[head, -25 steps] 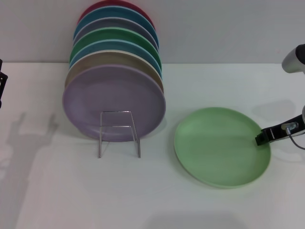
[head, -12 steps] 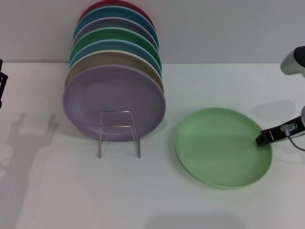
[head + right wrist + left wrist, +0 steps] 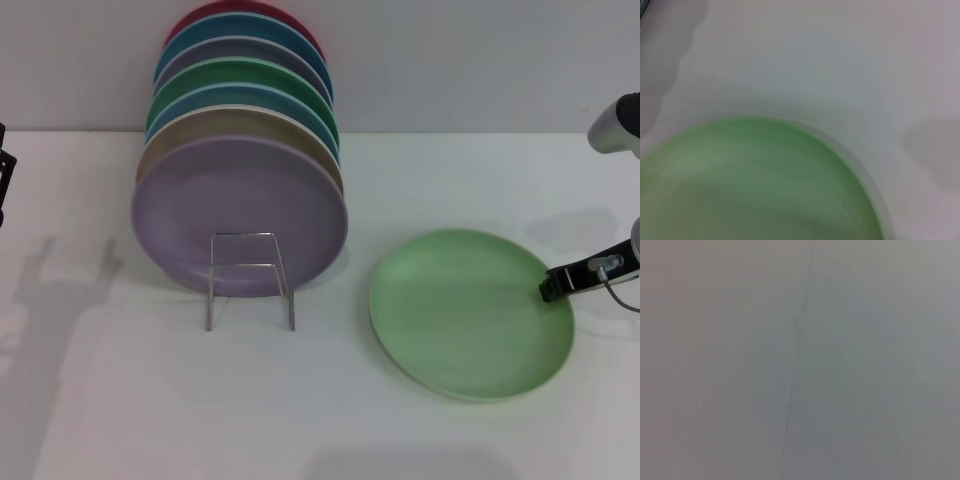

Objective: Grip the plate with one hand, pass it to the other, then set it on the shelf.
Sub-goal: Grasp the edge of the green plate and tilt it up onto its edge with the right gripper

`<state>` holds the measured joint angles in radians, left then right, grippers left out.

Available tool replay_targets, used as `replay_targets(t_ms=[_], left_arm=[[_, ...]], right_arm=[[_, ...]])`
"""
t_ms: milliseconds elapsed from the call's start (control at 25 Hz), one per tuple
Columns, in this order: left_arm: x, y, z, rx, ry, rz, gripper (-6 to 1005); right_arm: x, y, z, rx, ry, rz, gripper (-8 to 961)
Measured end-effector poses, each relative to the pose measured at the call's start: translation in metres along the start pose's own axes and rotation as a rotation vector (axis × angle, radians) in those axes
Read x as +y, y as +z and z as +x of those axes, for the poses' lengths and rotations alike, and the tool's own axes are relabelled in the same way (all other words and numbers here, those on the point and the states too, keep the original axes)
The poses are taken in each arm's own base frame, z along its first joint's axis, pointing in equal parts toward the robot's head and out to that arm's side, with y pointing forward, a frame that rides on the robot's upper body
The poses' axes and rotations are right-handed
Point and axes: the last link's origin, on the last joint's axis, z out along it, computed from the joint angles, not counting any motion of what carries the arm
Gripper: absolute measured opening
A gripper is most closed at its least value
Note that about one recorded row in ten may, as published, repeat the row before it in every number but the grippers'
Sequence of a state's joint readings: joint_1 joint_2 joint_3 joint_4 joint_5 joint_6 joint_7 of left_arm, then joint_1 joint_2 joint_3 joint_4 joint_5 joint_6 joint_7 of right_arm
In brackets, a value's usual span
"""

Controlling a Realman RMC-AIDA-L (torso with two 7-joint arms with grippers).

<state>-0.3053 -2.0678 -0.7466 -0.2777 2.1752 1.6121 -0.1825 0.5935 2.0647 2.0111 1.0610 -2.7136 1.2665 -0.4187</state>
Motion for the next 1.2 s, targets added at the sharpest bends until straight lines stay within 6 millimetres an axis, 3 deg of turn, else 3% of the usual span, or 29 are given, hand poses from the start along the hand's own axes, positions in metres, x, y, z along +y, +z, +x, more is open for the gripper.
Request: replay_targets(t_ms=[520, 1200], left_arm=[[0.002, 0.000, 0.001, 0.009, -0.006, 0.000, 802], [-0.003, -0.001, 0.002, 0.020, -0.041, 0.031, 802]], right_arm=[[-0.001, -0.006, -0.002, -0.018, -0.032, 0.007, 64], [-0.001, -0.051, -0.021, -0.171, -0.117, 0.070, 23]])
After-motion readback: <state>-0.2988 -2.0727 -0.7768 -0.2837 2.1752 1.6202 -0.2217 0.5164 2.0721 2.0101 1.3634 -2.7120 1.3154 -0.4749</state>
